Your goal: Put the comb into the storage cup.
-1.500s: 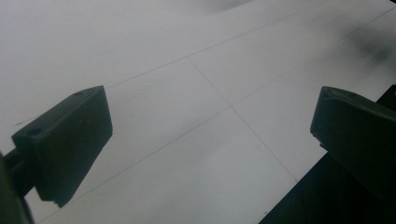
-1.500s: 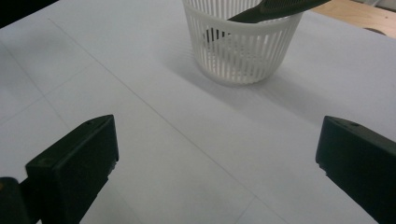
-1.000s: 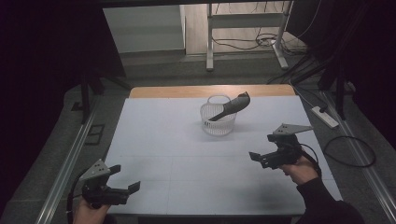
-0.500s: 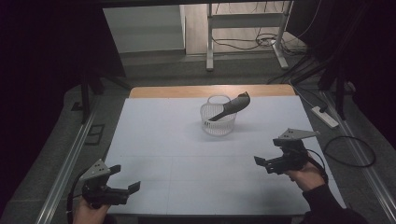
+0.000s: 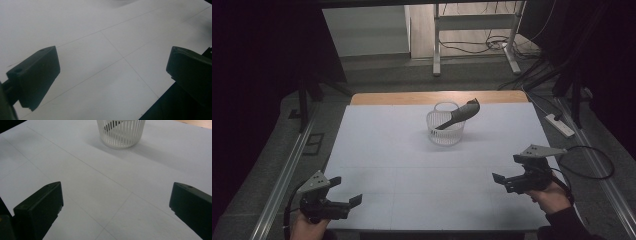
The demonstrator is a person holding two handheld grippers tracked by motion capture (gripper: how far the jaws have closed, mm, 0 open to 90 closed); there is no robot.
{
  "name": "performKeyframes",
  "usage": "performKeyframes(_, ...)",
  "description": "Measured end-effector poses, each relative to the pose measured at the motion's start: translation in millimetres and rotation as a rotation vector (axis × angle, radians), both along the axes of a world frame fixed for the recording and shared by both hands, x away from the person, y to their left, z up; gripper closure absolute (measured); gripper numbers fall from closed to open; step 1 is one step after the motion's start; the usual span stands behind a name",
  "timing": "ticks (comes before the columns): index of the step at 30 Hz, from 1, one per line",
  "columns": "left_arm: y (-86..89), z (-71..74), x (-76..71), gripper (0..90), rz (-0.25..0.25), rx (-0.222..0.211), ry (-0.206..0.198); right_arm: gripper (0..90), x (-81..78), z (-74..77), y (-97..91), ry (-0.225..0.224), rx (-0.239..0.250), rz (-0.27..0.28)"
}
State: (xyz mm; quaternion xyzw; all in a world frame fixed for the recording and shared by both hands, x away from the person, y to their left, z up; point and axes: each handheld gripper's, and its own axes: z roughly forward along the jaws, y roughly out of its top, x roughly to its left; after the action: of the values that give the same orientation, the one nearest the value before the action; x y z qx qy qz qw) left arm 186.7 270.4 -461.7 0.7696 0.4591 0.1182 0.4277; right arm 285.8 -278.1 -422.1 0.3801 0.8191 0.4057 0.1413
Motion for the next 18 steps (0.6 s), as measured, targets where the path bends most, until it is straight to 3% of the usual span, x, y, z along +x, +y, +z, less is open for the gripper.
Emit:
performKeyframes(8, 0.0, -0.1, 0.1, 0.0, 0.001, 0.0, 0.001, 0.0, -8.4, -5.5, -12.2, 0.007, -0.022, -0.026)
performKeyframes(18, -0.1, -0.1, 0.2, 0.0, 0.001, 0.001, 0.001, 0.0, -20.5, -8.0, -29.8, 0.013, -0.014, -0.073)
